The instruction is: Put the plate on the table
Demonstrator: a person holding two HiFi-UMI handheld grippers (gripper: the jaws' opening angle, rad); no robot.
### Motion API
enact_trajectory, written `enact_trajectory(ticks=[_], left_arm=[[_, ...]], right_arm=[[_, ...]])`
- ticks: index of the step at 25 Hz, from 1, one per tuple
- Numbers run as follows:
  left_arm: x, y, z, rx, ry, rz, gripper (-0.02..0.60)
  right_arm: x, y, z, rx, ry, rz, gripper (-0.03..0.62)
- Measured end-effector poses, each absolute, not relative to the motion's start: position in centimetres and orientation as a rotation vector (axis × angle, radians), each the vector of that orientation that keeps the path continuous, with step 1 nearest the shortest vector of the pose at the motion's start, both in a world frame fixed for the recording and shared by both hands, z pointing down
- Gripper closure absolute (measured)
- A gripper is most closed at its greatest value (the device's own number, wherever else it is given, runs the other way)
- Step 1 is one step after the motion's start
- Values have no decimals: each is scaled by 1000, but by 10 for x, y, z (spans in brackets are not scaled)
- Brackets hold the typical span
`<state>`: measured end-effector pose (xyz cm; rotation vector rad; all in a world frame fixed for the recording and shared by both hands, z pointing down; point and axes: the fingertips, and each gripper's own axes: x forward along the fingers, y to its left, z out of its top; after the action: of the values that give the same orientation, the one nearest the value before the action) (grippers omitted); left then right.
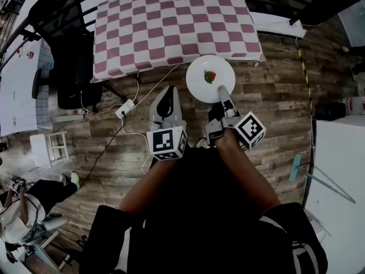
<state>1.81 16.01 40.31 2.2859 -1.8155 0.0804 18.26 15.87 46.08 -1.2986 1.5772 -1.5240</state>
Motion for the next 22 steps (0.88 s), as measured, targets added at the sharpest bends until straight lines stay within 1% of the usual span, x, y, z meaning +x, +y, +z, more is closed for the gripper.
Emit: enact_trajectory(ticks=[8, 14, 18, 22], left_arm=[[-54, 93, 394, 2216, -1882, 39, 572], [-91, 57, 385, 2223, -1876, -8, 572], [-115, 34, 382, 2224, -1890, -3, 572], [-140, 12, 385, 2206, -1885, -7, 572]], right_arm=[[126, 89, 456, -1296, 1594, -1553, 575], [79, 45, 445, -1264, 1614, -1565, 576], [51, 26, 453, -1242, 1596, -1617, 576], [34, 9, 455, -1273, 1576, -1658, 576]])
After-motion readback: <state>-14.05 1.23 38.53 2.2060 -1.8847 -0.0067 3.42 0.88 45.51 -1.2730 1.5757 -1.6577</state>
